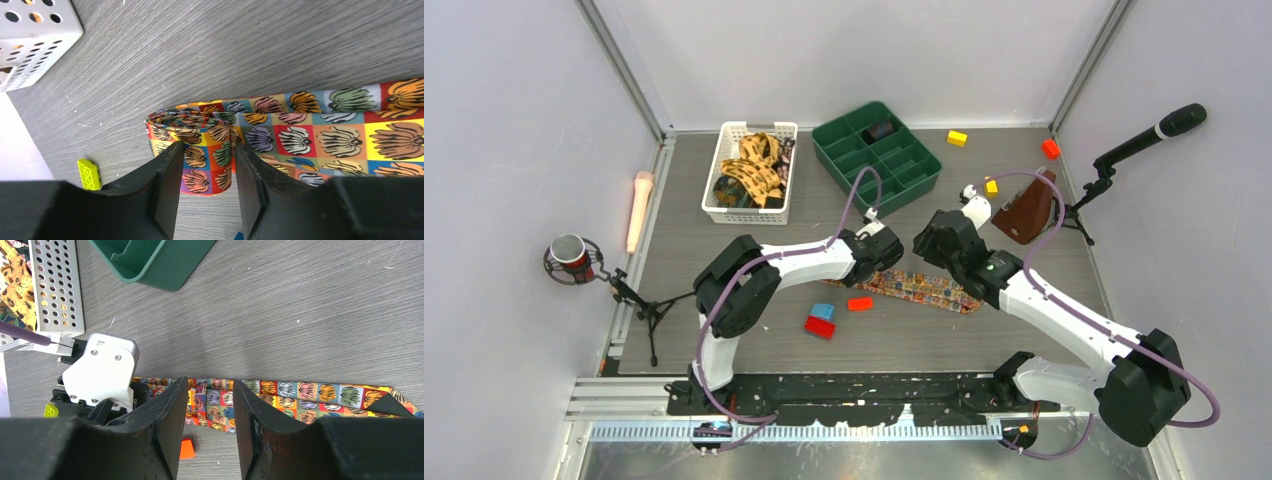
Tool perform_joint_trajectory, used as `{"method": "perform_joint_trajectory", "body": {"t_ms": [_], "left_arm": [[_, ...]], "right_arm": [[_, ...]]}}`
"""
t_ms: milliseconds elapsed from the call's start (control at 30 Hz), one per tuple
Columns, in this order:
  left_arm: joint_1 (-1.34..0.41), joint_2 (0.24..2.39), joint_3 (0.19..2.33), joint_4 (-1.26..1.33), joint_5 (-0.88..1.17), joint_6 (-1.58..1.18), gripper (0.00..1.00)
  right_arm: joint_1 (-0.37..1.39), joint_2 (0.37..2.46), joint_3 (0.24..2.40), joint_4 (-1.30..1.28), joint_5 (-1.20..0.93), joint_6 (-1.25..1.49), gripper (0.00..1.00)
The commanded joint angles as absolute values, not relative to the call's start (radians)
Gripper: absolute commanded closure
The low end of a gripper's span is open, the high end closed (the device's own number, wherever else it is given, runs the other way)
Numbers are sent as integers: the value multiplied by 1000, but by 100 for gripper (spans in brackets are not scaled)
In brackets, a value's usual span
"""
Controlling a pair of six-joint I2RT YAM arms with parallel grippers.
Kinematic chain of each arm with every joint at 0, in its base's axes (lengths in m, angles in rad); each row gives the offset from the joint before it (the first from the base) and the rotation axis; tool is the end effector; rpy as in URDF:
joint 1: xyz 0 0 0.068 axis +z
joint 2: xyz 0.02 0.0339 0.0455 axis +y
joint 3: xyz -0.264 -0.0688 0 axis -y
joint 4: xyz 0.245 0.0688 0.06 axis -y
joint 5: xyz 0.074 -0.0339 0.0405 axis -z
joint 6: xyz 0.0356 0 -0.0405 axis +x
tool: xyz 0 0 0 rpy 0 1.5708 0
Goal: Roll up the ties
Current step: Roll the tie at the center of the board.
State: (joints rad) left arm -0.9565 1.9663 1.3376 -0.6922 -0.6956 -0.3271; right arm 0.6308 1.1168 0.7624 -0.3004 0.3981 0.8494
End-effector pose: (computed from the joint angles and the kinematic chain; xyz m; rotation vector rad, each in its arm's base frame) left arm 0.2378 -0.2976 0.1634 0.6604 2.3938 0.5339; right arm 0.2016 0.1301 0.2570 0.4541 2.1474 0.4007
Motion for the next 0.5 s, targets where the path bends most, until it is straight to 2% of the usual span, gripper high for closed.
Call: {"method": "perform_joint_trajectory", "body": {"t_ms": [0,267,467], "left_arm": [[-949,1944,1337,-664,-624,-387,54],[-856,1825,1229,-541,-452,-427,50],[-838,1744,1199,-518,-432,-433,49]], "right_arm": [[627,1089,766,-272,435,862,55],[627,1074,752,-241,409,845,54],[627,1086,757,-221,383,825,54]]}}
